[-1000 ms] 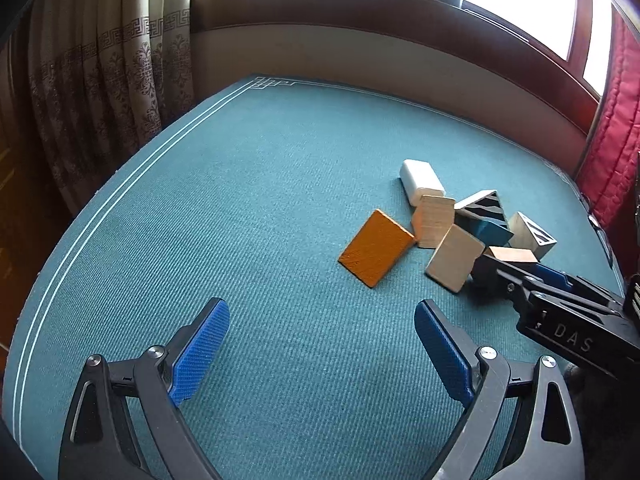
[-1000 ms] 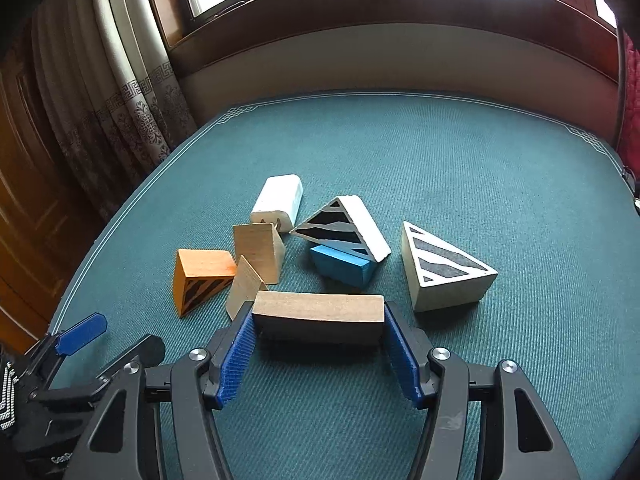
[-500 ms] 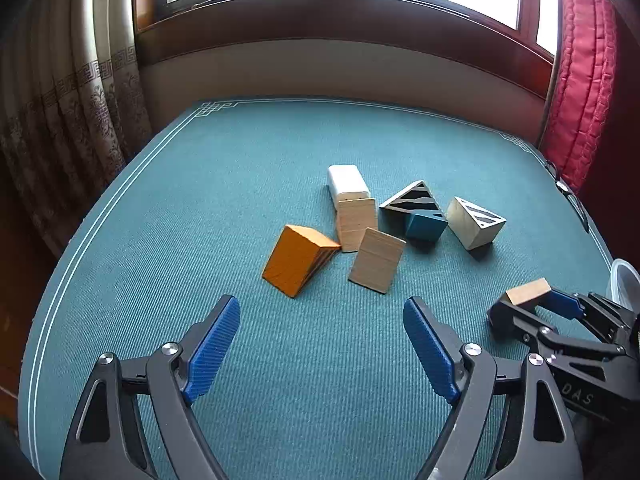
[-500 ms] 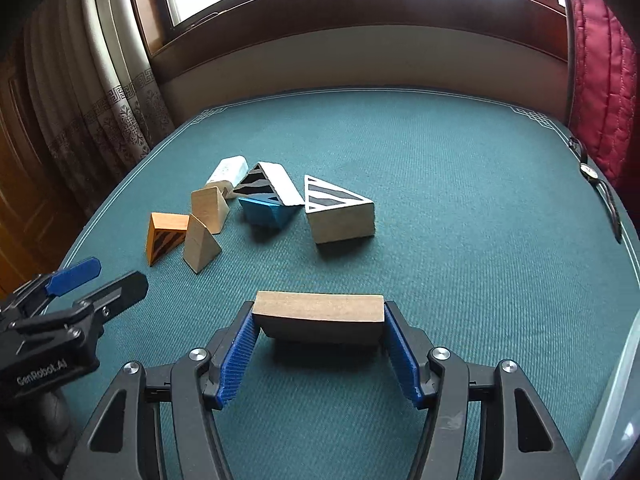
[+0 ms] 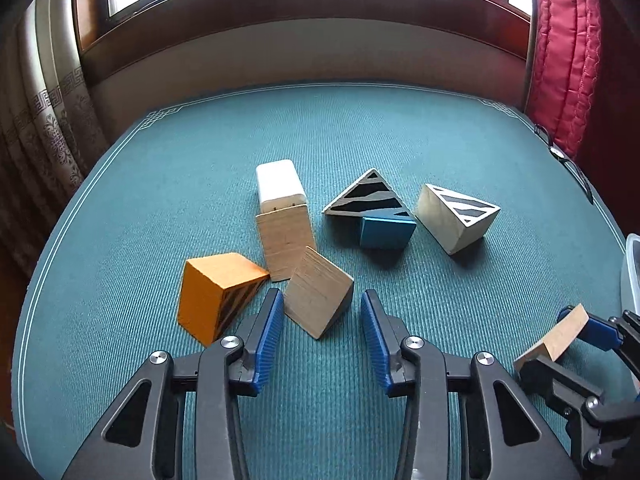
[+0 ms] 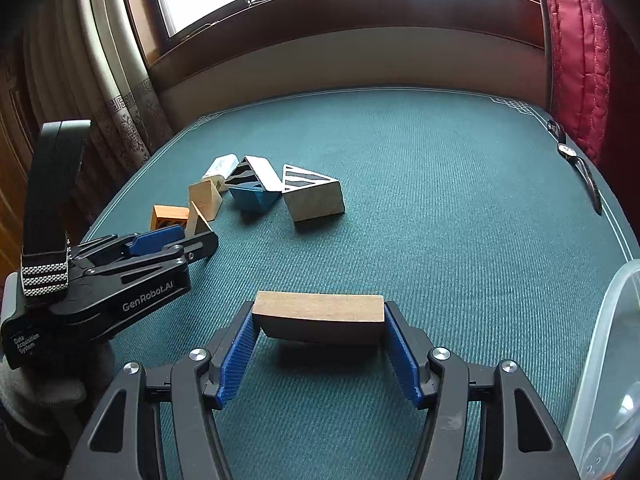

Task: Organize rigid objects
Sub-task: 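Grasp the light wooden wedge block with the left gripper, then lift the wooden wedge with the left gripper while the right holds the wooden bar, then lower the wooden bar into the clear bowl and open the right gripper, then lower the wooden wedge into the clear bowl and open the left gripper, then withdraw the left gripper from the bowl, then move both grippers back toward the scattered blocks, left toward the orange block, then close the left gripper on the orange block and lift it, then grasp the white black-striped triangular block with the right gripper while the left holds the orange block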

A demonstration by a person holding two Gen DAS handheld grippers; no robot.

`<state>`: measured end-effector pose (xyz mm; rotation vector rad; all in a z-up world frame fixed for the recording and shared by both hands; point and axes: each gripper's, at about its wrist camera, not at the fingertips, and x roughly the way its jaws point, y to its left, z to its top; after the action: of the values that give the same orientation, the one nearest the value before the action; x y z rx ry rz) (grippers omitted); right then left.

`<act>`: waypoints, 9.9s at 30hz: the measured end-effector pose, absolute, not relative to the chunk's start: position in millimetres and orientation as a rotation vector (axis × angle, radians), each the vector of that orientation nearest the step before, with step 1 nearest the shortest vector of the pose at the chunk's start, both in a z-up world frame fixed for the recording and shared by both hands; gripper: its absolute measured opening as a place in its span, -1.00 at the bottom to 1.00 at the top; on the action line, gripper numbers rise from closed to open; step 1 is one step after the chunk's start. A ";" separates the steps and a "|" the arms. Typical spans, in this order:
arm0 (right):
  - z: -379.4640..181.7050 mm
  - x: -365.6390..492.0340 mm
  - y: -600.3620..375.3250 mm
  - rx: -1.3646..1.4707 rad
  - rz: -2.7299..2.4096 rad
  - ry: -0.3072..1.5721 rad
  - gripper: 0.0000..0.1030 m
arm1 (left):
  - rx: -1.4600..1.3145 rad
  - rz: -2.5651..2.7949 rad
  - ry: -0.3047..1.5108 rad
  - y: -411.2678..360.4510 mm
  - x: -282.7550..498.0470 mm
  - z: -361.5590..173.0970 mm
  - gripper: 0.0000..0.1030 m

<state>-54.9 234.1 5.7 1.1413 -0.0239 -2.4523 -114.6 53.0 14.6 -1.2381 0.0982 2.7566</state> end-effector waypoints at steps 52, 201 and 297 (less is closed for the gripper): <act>1.7 -51.1 232.9 1.130 -2.464 0.009 0.25 | -1.265 2.792 -0.018 40.4 -130.9 13.9 0.00; 51.0 50.9 448.9 0.957 -2.962 -0.469 0.99 | -0.959 2.435 0.098 204.6 32.4 56.8 0.60; 17.7 -123.7 190.3 1.147 -2.584 0.004 0.72 | -1.142 2.838 -0.154 -45.9 -101.3 26.9 -0.40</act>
<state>-123.7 190.3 17.7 1.1473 0.0038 -2.5839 -101.3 -45.9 26.9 -1.1425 -0.1537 2.8377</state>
